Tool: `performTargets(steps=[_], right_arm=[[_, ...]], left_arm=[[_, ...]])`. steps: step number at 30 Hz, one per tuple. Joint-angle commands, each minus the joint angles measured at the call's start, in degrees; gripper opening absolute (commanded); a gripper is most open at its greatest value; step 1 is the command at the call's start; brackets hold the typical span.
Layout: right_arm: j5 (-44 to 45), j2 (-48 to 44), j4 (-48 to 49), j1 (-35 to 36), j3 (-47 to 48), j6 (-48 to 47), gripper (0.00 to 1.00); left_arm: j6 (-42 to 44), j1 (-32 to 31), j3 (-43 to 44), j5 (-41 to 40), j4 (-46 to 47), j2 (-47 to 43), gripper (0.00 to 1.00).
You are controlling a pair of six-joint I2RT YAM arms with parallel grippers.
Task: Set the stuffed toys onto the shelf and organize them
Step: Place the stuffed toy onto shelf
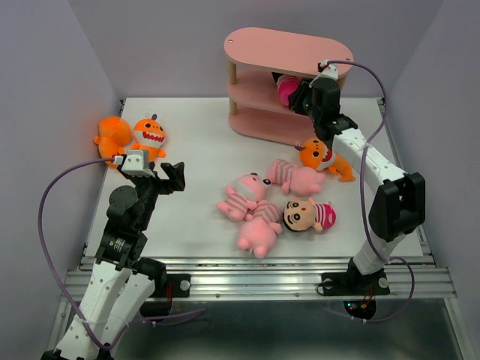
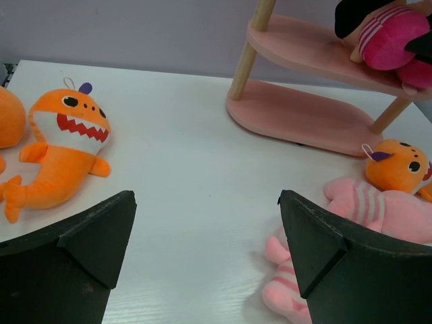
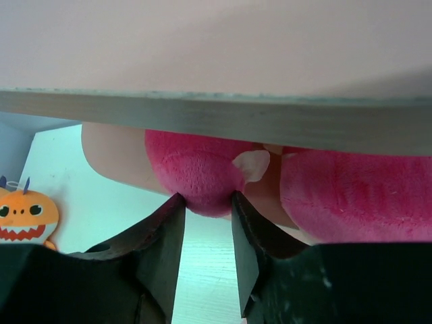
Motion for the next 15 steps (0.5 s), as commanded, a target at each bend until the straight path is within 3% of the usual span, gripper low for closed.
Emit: performTargets(steps=[1, 8, 15], right_arm=[[0.3, -2.7, 3.5, -1.0, -0.8, 1.2, 0.36], [-1.2, -3.0, 3.7, -1.0, -1.0, 2.0, 0.24], [-2.9, -4.0, 3.9, -1.0, -1.7, 3.2, 0.2]], left_arm=[[1.0, 0.1, -0.1, 0.1, 2.6, -0.4, 0.98], [1.0, 0.1, -0.2, 0.1, 2.6, -0.4, 0.98], [1.0, 0.1, -0.2, 0.1, 2.6, -0.3, 0.98]])
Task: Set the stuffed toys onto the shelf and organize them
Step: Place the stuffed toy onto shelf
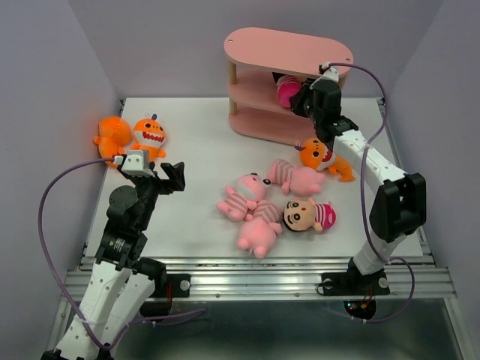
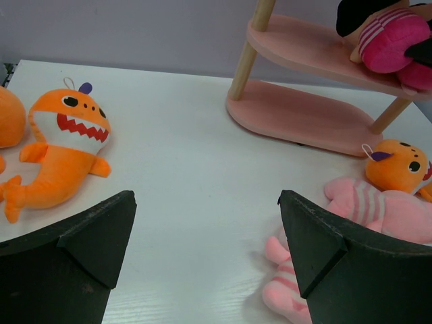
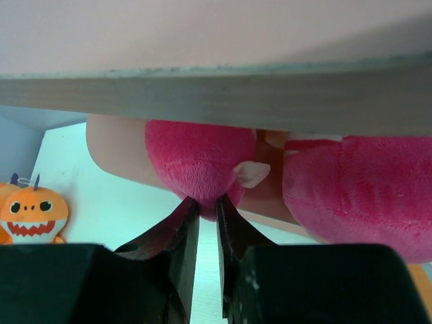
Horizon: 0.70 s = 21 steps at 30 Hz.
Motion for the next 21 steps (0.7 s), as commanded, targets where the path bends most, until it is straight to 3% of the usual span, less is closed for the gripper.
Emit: performTargets(steps=[1, 21], right_arm=[[-1.4, -3.8, 2.8, -0.3, -0.4, 1.7, 0.2], [-7.9, -3.6, 2.8, -2.6, -2.3, 12.5, 0.12]], left_arm=[[0.9, 0.1, -0.2, 0.1, 2.6, -0.3, 0.98], [0.9, 0.1, -0.2, 0.1, 2.6, -0.2, 0.98]])
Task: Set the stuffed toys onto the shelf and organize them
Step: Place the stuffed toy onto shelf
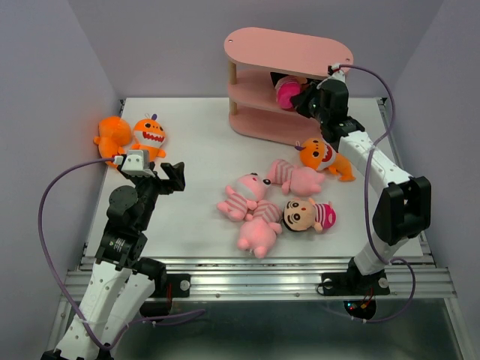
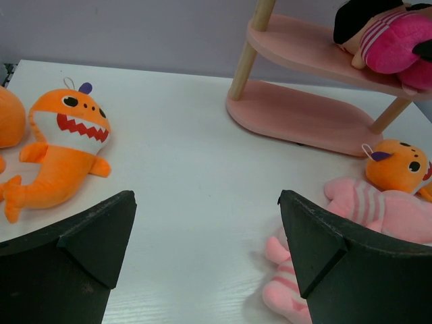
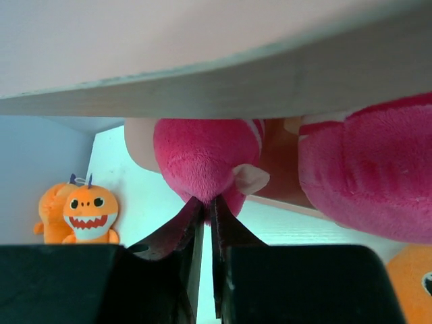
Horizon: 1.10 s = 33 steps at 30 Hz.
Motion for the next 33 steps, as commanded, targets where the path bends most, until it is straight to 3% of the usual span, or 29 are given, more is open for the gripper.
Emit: performTargets(steps=[1, 4, 18, 33], right_arm=[[-2.4, -1.5, 2.7, -1.6, -1.2, 4.8, 0.12], [-4.7, -1.4, 2.8, -2.2, -2.0, 6.8, 0.13], [-6.0, -3.2, 4.0, -2.2, -3.0, 4.4, 0.39], [-9.6, -6.8, 5.2, -2.2, -4.3, 0.3, 0.52]], left_arm=[[0.9, 0.1, -0.2, 0.1, 2.6, -0.3, 0.98], [1.0, 0.1, -0.2, 0.2, 2.6, -0.2, 0.98], [0.9, 0.1, -0.2, 0.2, 2.6, 0.0, 0.98], [1.0, 0.1, -0.2, 0.2, 2.5, -0.1, 0.98]])
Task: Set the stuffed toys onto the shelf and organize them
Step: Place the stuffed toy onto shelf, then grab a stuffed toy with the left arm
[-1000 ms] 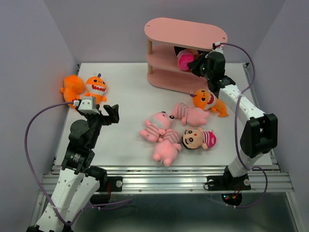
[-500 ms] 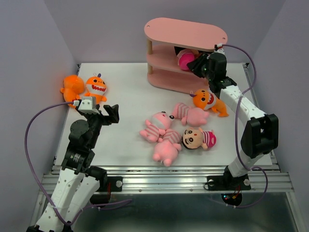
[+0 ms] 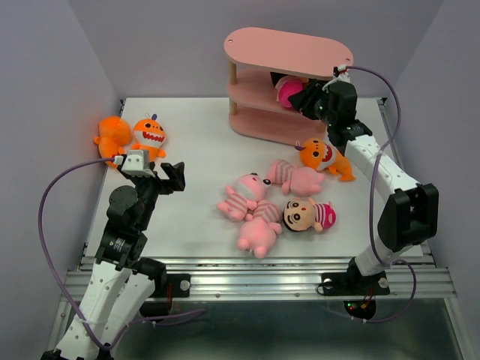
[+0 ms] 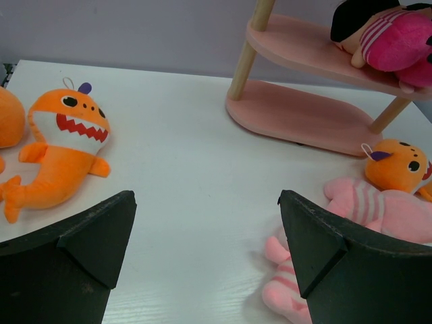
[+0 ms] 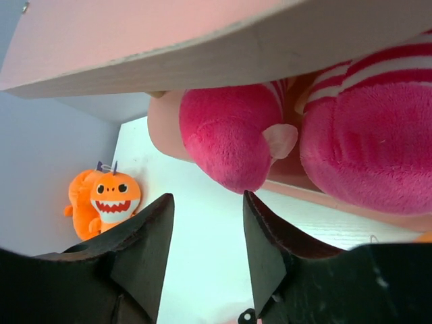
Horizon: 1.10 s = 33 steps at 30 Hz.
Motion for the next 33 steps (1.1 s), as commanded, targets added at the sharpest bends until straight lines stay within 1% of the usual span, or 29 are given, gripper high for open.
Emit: performTargets(steps=[1, 2, 3, 4, 5, 6, 7, 8, 9, 10, 11, 12, 13, 14, 15, 16, 17, 18, 20, 21, 22, 23, 24, 26, 27, 28, 31, 32, 33], right_arm=[[-3.8, -3.8, 3.7, -0.1, -0.6, -4.7, 0.53], [-5.5, -4.4, 3.7, -0.1, -0.7, -6.5, 0.55], [-10.5, -5.2, 3.7, -0.1, -1.2, -8.3, 0.62], [-13.5, -7.2, 3.7, -0.1, -1.6, -13.0, 0.74], [-15.6, -8.3, 3.7, -0.1, -2.1, -14.9, 0.74], [-20.9, -9.5, 3.2, -0.1, -3.2, -16.9, 0.89], [-23.5, -10.4, 1.9, -0.1, -3.3, -19.7, 0.94], [-26.2, -11.7, 0.3, -0.1, -3.1, -25.2, 0.96], [-29.4, -12.1, -5.2, -0.1, -2.8, -28.2, 0.99], [-36.1, -12.4, -8.9, -0.1, -1.4, -32.1, 1.0], [-39.4, -12.3, -13.0, -0.1, -0.4, -40.8, 1.0], [-42.0, -12.2, -23.2, -0.1, 0.9, -44.9, 1.0], [-44.4, -12.0, -28.2, -0.1, 2.6, -52.3, 1.0], [-44.6, -12.5, -34.9, -0.7, 2.7, -55.4, 1.0], [-43.2, -13.4, -35.8, -1.9, 1.9, -57.4, 1.0], [-42.9, -14.7, -36.0, -1.9, 0.1, -57.4, 1.0], [-42.9, -16.0, -35.6, -4.2, -3.7, -58.2, 1.0], [-43.9, -18.0, -35.5, -7.5, -5.6, -58.6, 1.0], [-45.1, -19.5, -35.4, -11.9, -10.2, -58.7, 1.0], [-47.8, -20.4, -35.4, -14.2, -11.7, -59.4, 0.99], [-48.9, -20.9, -35.5, -16.8, -13.1, -59.8, 0.99], [-49.8, -21.2, -35.5, -21.7, -15.3, -60.3, 0.97], [-51.4, -22.0, -35.6, -24.3, -16.4, -61.3, 0.97], [-53.0, -22.7, -35.5, -28.7, -18.4, -62.3, 0.97], [-53.6, -22.7, -35.4, -31.4, -19.3, -62.7, 0.97], [-54.0, -22.9, -35.5, -32.0, -20.6, -63.2, 0.97], [-54.0, -22.9, -35.7, -32.0, -22.0, -63.3, 0.96], [-54.0, -23.2, -35.8, -32.0, -22.1, -63.7, 0.96], [-54.0, -23.4, -36.8, -32.0, -22.3, -64.5, 0.96]], left_arm=[[0.9, 0.1, -0.2, 0.1, 2.5, -0.2, 0.98], [0.9, 0.1, -0.2, 0.1, 2.5, -0.1, 0.99], [1.0, 0.1, -0.2, 0.1, 2.5, -0.3, 0.98], [1.0, 0.1, -0.2, 0.2, 2.5, -0.3, 0.98], [1.1, 0.1, -0.2, 0.3, 2.5, -0.3, 0.98], [1.1, 0.1, -0.2, 0.5, 2.6, -0.3, 0.98], [1.0, 0.1, -0.3, 0.7, 2.7, -0.3, 0.99], [1.2, 0.1, -0.2, 1.4, 2.7, -0.3, 0.98], [1.4, 0.1, -0.2, 2.2, 2.7, -0.3, 0.98], [1.5, 0.1, -0.3, 2.9, 2.7, -0.3, 0.98], [1.9, 0.1, -0.3, 5.0, 2.9, -0.3, 0.98], [2.0, 0.2, -0.3, 7.6, 3.1, -0.2, 0.98], [2.1, 0.1, -0.5, 10.9, 3.6, -0.2, 0.98], [2.2, 0.1, -0.6, 12.8, 4.1, -0.1, 0.98], [2.3, 0.1, -1.0, 17.1, 5.1, 0.2, 0.98], [2.3, 0.1, -1.1, 17.2, 5.1, 0.5, 0.98], [2.1, 0.1, -1.2, 21.5, 6.0, 1.1, 0.98], [1.4, 0.2, -1.1, 25.4, 6.5, 2.4, 0.98], [0.1, 0.1, -0.8, 29.1, 6.8, 5.5, 0.98], [-1.9, 0.1, -0.7, 32.8, 7.1, 6.8, 0.98], [-3.3, -0.1, -0.7, 34.4, 7.7, 8.0, 0.98], [-5.2, -0.8, -0.9, 35.2, 8.5, 10.2, 0.98], [-8.9, -3.6, -1.5, 34.6, 10.3, 11.2, 0.97], [-11.9, -9.3, -1.5, 30.3, 11.5, 13.1, 0.96], [-13.1, -12.3, -1.4, 28.1, 12.3, 15.4, 0.96], [-16.3, -17.8, -1.3, 24.5, 14.6, 16.7, 0.95], [-21.1, -24.5, 0.0, 20.0, 19.1, 23.7, 0.91], [-23.6, -28.9, 0.8, 16.9, 19.8, 26.0, 0.89], [-24.5, -31.2, 2.1, 15.1, 20.0, 30.8, 0.88]])
